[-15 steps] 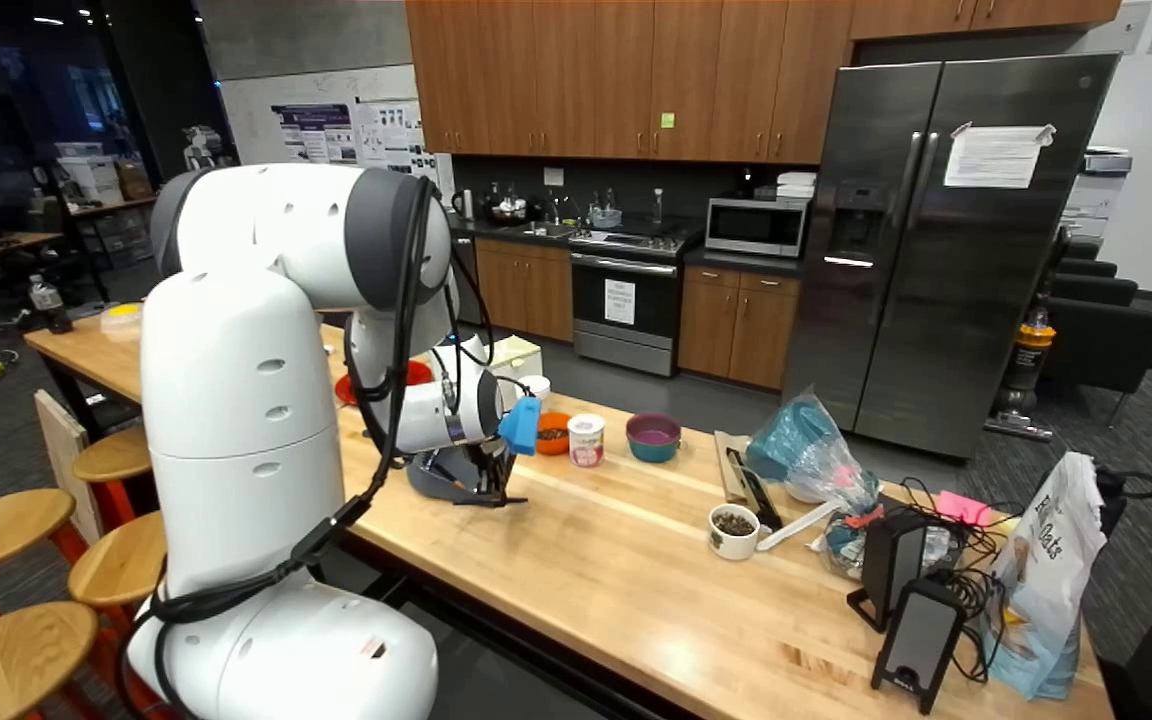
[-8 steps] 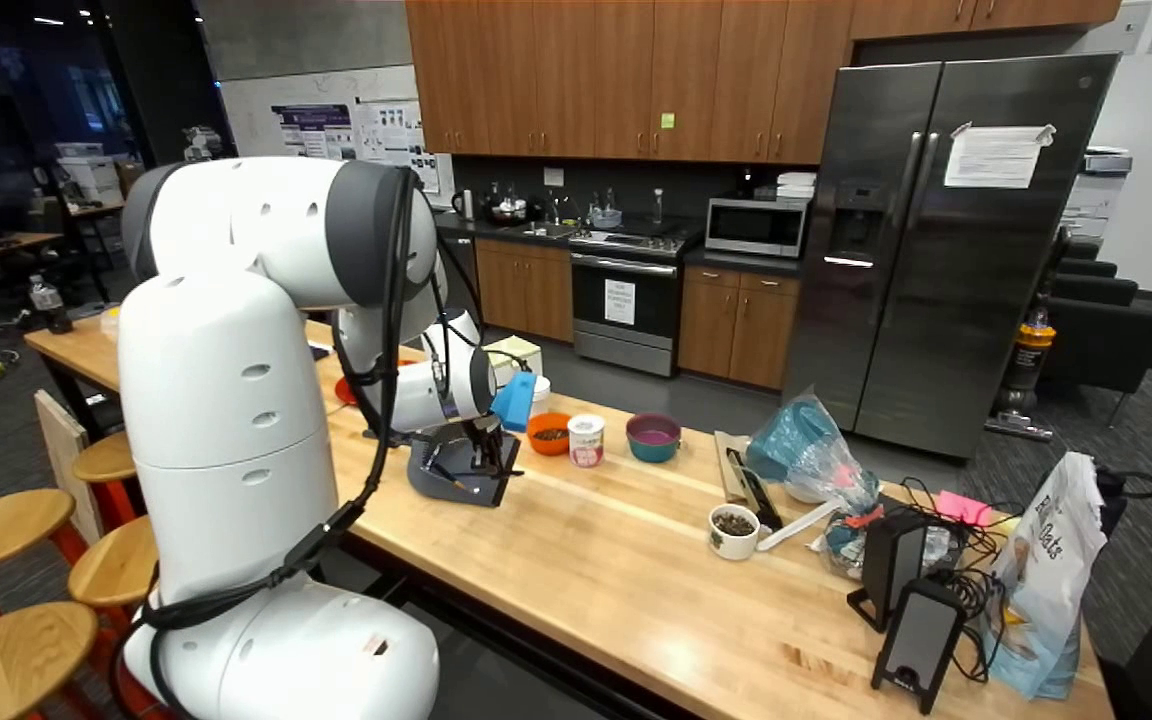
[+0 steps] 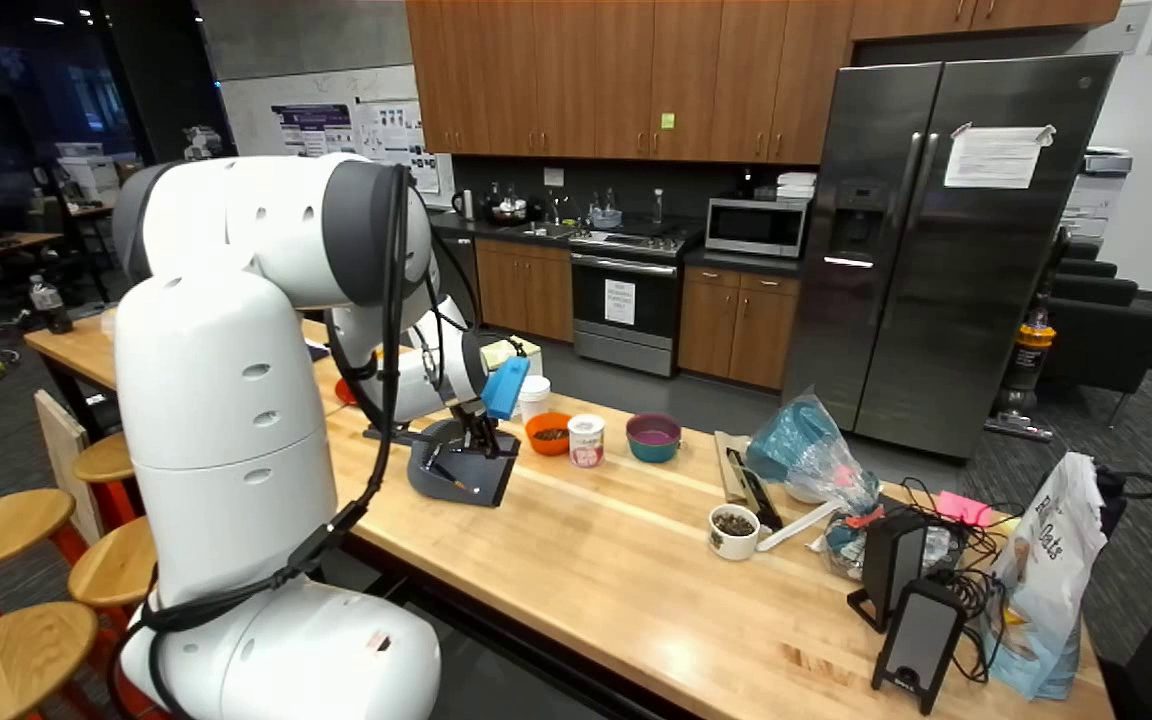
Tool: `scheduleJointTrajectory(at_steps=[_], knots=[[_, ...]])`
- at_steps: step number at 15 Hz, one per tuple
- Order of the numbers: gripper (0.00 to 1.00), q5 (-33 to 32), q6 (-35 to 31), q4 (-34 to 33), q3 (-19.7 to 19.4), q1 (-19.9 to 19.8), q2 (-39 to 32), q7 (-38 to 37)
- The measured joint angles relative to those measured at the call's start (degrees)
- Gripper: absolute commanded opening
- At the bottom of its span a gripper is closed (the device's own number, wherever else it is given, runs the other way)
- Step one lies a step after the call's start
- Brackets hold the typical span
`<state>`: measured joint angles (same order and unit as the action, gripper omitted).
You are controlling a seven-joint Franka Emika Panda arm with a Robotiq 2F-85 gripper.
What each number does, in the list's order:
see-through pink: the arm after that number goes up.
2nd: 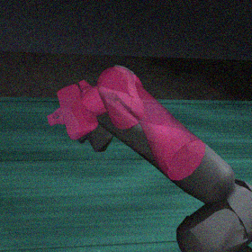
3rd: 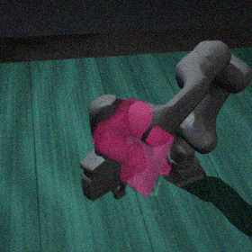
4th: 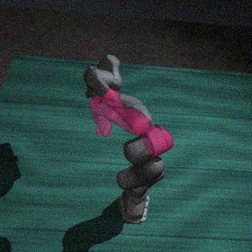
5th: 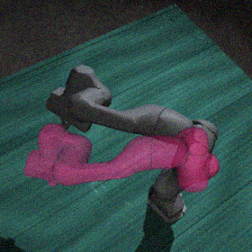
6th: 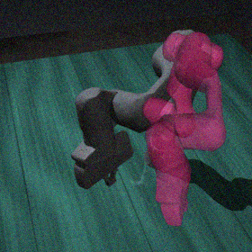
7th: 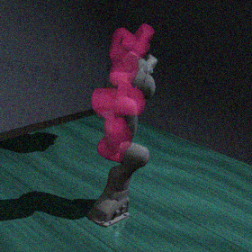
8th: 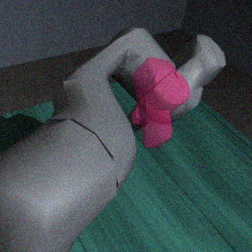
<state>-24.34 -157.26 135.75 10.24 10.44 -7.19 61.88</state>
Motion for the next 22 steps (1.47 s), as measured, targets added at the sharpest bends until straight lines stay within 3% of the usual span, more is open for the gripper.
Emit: scheduleJointTrajectory(at_steps=[8,22], knots=[[0.04,-12.9,1.9,-5.5,-1.2,2.7,-5.2,-19.4],[0.04,-13.9,4.2,-13.7,0.6,5.3,-15.9,-27.7]])
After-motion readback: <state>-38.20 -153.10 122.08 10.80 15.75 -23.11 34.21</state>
